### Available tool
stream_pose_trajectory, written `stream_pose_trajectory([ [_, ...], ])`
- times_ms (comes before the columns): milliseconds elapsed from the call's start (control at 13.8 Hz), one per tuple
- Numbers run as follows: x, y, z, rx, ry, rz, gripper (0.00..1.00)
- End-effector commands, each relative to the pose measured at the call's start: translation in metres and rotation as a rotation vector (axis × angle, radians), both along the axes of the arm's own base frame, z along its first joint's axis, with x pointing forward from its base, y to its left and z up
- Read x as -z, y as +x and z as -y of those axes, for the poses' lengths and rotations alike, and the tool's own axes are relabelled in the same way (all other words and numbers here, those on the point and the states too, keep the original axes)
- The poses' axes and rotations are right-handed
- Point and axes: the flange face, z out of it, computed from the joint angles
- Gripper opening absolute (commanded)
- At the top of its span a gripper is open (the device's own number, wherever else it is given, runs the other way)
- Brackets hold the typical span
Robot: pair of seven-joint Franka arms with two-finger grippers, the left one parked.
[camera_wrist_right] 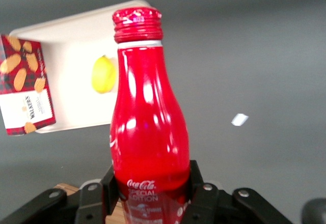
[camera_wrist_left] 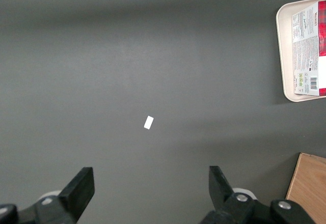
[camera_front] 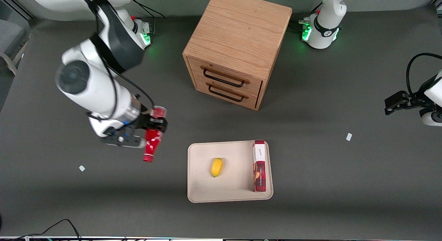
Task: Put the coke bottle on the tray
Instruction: 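Carry the bottle over the white tray beside the lemon and lower it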
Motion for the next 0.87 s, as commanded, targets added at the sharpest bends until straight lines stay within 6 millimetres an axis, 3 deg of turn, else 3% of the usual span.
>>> stream_pose_trajectory([
  [0,0.074,0.038,-0.033,-0.056,0.062,-0.026,0.0],
  [73,0.099,0.044,-0.043,-0.063,0.076,0.0,0.0],
  [290,0.165,0.059,-0.046,-0.053,0.082,0.042,0.0],
  [508,0.218,0.066,-0.055,-0.02,0.111,0.084,0.0],
  [798,0.247,0.074,-0.062,0.012,0.131,0.088,0.0],
])
